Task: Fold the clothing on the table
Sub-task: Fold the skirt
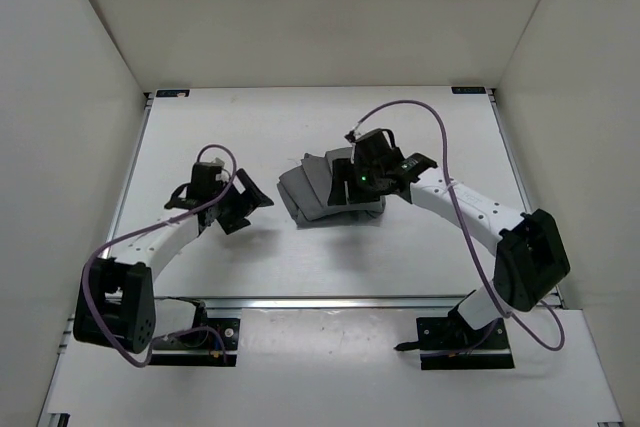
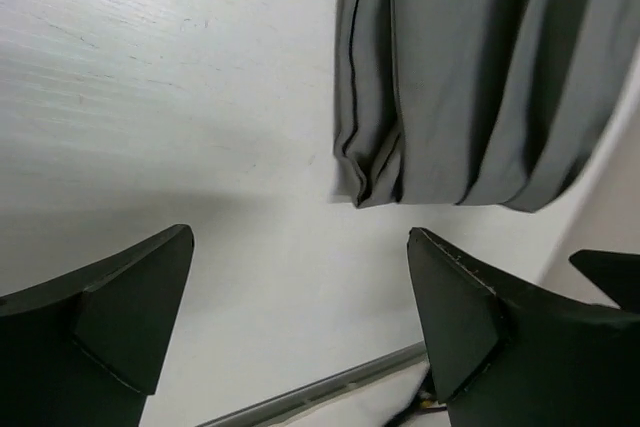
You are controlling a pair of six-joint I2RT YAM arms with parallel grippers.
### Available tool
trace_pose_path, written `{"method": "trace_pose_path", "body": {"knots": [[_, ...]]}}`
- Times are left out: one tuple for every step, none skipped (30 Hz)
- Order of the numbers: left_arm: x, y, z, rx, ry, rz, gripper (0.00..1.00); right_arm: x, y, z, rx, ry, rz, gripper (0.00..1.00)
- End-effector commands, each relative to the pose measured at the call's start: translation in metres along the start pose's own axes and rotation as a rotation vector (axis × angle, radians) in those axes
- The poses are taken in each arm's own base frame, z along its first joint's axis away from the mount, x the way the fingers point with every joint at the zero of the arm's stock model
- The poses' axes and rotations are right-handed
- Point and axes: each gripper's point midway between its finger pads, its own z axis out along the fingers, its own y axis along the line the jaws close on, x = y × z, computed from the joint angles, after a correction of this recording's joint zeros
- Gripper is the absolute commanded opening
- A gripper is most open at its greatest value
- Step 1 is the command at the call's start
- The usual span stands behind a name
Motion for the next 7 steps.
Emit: {"method": "trace_pose_path", "body": {"knots": [[0.001, 0.005, -0.014, -0.183, 0.015, 0.180, 0.99, 0.010, -0.019, 0.000, 0.041, 0.014, 0.023, 0.58], [-0.001, 0.011, -0.015, -0.236, -0.002, 0.235, 0.99, 0.008, -0.025, 0.000, 0.057, 0.012, 0.038, 0.58], [0.003, 0.021, -0.020, -0.297, 0.000, 0.252, 0.99, 0.008, -0.030, 0.000, 0.065, 0.011, 0.038, 0.58], [0.008, 0.027, -0.023, -0.309, 0.008, 0.265, 0.98, 0.009, -0.028, 0.001, 0.066, 0.017, 0.026, 0.58], [0.014, 0.038, -0.026, -0.311, 0.030, 0.281, 0.99, 0.007, -0.031, 0.001, 0.075, 0.016, 0.022, 0.58], [0.008, 0.041, -0.028, -0.319, 0.010, 0.282, 0.99, 0.003, -0.035, 0.003, 0.090, 0.014, 0.022, 0.59], [0.006, 0.053, -0.033, -0.351, 0.007, 0.282, 0.99, 0.002, -0.037, 0.005, 0.101, 0.031, 0.012, 0.58]]}}
